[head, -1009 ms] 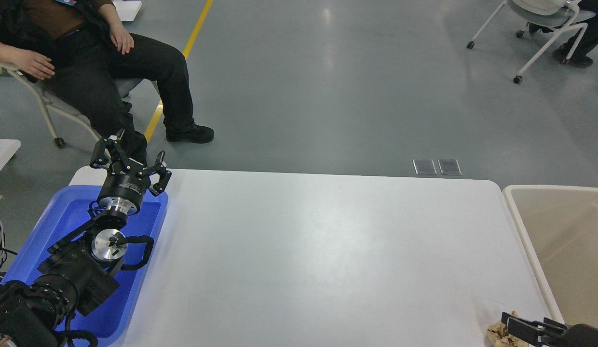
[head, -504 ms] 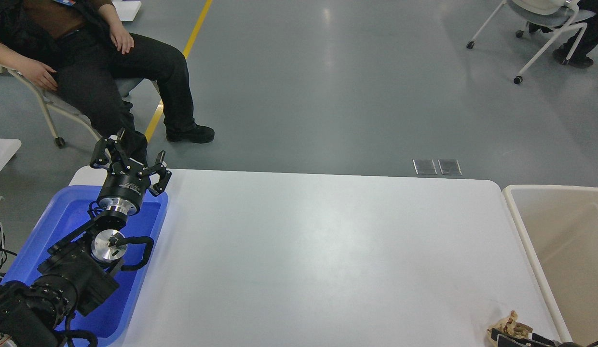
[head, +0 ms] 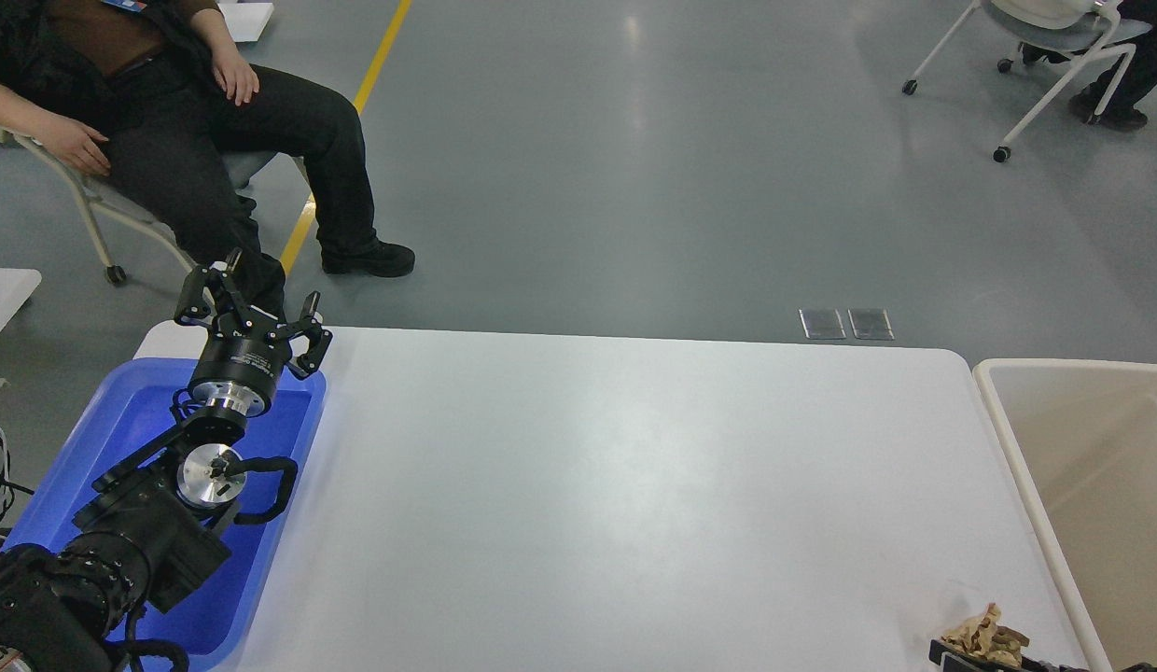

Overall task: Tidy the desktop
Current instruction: 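Lower the right gripper onto the tan scrap and close on it, then lift the tan scrap with the right gripper toward the bin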

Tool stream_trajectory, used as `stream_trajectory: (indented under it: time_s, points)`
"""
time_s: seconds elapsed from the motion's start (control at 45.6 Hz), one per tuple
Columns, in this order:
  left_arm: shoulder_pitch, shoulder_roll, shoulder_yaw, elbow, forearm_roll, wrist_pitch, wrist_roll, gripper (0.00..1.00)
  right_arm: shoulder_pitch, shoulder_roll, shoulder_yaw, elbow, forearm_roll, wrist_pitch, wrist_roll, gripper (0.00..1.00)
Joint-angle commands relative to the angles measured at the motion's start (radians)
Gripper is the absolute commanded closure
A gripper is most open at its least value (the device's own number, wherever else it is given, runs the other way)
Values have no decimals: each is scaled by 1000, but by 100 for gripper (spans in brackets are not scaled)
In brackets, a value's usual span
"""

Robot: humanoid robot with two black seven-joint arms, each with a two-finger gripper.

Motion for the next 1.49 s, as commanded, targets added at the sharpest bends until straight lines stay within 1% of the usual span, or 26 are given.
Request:
stream_trajectory:
  time_s: [0.0,0.044,0.066,0.088,0.11,0.197,0.263,0.307,0.899,0.987,1.053,1.096,1.162,1.25,1.36,1.469]
  points:
    - [0,0,0,0,0,0,0,0,-1,17,-4,-24,5,-11,9,7]
    - [0,0,0,0,0,0,-2,0,1,19,-4,-26,5,-11,9,15]
    - [0,0,0,0,0,0,0,0,1,19,-4,-26,5,-11,9,25]
    - [0,0,0,0,0,0,0,0,1,17,-4,-24,7,-11,11,44]
    - [0,0,0,0,0,0,0,0,1,17,-6,-26,7,-11,21,99]
    - [0,0,0,0,0,0,0,0,4,34,-4,-67,34,-41,40,100]
    - [0,0,0,0,0,0,0,0,2,34,-10,-72,43,-51,79,100]
    - [0,0,0,-2,0,0,0,0,1,36,-10,-78,47,-55,92,100]
    - [0,0,0,0,0,0,0,0,2,34,-20,-81,66,-54,100,100]
    - [0,0,0,0,0,0,0,0,5,14,-9,-63,74,-49,107,100]
    - [0,0,0,0,0,0,0,0,17,-39,5,-18,109,-40,124,100]
    - [0,0,0,0,0,0,0,0,39,-88,13,12,151,-18,138,100]
    - [0,0,0,0,0,0,0,0,94,-154,17,48,189,47,152,100]
    - [0,0,0,0,0,0,-2,0,158,-232,31,62,201,120,162,100]
    - [0,0,0,0,0,0,0,0,217,-340,78,94,203,215,189,100]
    - [0,0,0,0,0,0,0,0,277,-432,129,112,218,322,193,100]
